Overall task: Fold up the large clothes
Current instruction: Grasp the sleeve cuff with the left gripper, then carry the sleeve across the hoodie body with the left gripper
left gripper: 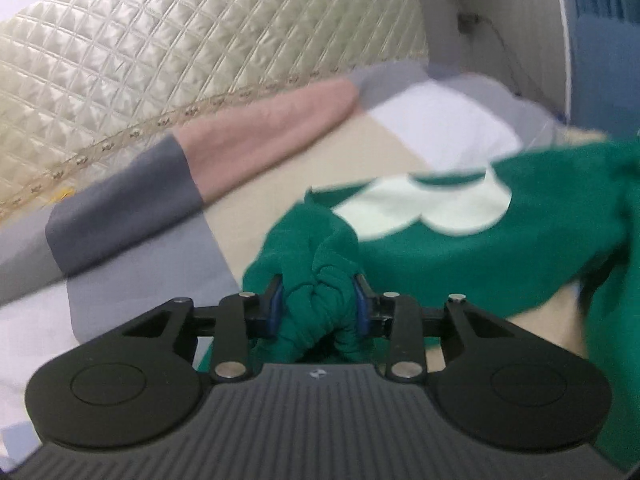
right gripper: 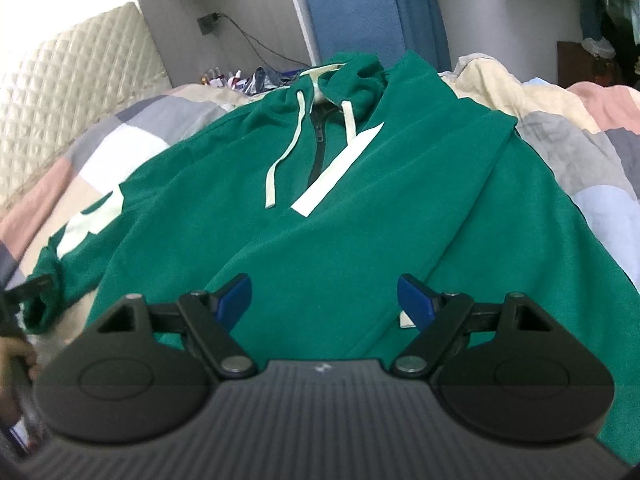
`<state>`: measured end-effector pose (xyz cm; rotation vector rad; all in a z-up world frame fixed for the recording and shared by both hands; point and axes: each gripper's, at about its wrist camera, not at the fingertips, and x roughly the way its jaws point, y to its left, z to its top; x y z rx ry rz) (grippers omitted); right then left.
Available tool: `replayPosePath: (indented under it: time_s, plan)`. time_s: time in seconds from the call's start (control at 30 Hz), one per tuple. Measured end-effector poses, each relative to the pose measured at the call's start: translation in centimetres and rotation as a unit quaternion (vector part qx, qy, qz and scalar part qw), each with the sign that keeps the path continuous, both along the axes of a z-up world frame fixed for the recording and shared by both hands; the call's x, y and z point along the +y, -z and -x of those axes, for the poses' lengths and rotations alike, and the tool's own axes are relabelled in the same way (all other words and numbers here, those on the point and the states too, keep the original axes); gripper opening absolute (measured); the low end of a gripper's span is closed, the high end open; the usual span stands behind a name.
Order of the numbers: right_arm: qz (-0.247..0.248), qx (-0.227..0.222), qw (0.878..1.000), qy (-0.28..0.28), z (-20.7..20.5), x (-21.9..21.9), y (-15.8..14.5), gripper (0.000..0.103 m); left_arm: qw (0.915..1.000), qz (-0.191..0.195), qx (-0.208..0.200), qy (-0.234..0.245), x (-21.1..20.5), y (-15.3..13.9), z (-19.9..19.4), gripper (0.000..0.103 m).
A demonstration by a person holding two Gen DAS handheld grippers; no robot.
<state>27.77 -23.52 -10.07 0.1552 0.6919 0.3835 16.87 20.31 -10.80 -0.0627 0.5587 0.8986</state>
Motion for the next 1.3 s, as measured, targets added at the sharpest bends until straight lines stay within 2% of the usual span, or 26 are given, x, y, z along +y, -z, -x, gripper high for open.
replayPosePath:
  time_s: [0.17,0.33,0.43,0.57,0.7,0.83,0.93,1.07,1.13,1.17,1.23,1.27,1.3]
  plan:
    - [-0.034,0.003,0.999,0.000,-0.1,-1.1,-0.7,0.081,0.9974,0.026,-0.062,0.027,0.6,-8.1,0.7,0.036]
    - [-0.057,0.006,0.998,0.004,0.0,-2.3,-1.1,0.081,0.9898,-0.014,-0.099,0.102,-3.2,-17.8,-1.2,0.036]
    - [-0.067,0.009,0.998,0.013,-0.1,-3.3,-1.1,0.081,0.9801,-0.033,-0.109,0.163,-7.8,-22.5,-3.2,0.036]
    - [-0.092,0.013,0.995,0.035,-0.5,-5.2,-1.3,0.081,0.9578,-0.024,-0.116,0.262,-15.1,-25.8,-6.2,0.036]
    - [-0.118,0.013,0.991,0.062,-1.0,-7.2,-1.4,0.081,0.9289,0.026,-0.106,0.354,-21.7,-24.9,-9.4,0.037]
    - [-0.137,0.017,0.987,0.085,-1.4,-9.3,-0.9,0.081,0.8953,0.100,-0.080,0.427,-27.0,-20.7,-12.6,0.037]
    - [-0.142,0.022,0.985,0.099,-1.7,-10.6,-0.5,0.081,0.8743,0.146,-0.063,0.459,-29.5,-16.9,-15.0,0.037]
    - [-0.149,0.024,0.981,0.120,-2.1,-12.1,0.1,0.081,0.8542,0.220,-0.043,0.469,-30.1,-11.9,-18.2,0.037]
    - [-0.148,0.026,0.980,0.131,-2.5,-12.8,0.4,0.081,0.8491,0.238,-0.036,0.470,-29.5,-10.0,-18.9,0.037]
    - [-0.145,0.028,0.979,0.138,-2.6,-13.2,0.6,0.081,0.8473,0.243,-0.031,0.471,-29.5,-9.0,-19.1,0.040]
    - [-0.148,0.031,0.977,0.149,-2.9,-13.8,0.8,0.081,0.8412,0.262,-0.016,0.473,-29.1,-7.7,-19.6,0.053]
    - [-0.151,0.032,0.976,0.156,-3.1,-14.1,0.9,0.081,0.8331,0.277,-0.010,0.479,-28.9,-7.0,-19.8,0.065]
    - [-0.154,0.034,0.974,0.161,-3.1,-14.3,1.0,0.081,0.8239,0.290,-0.007,0.487,-28.5,-6.7,-19.7,0.069]
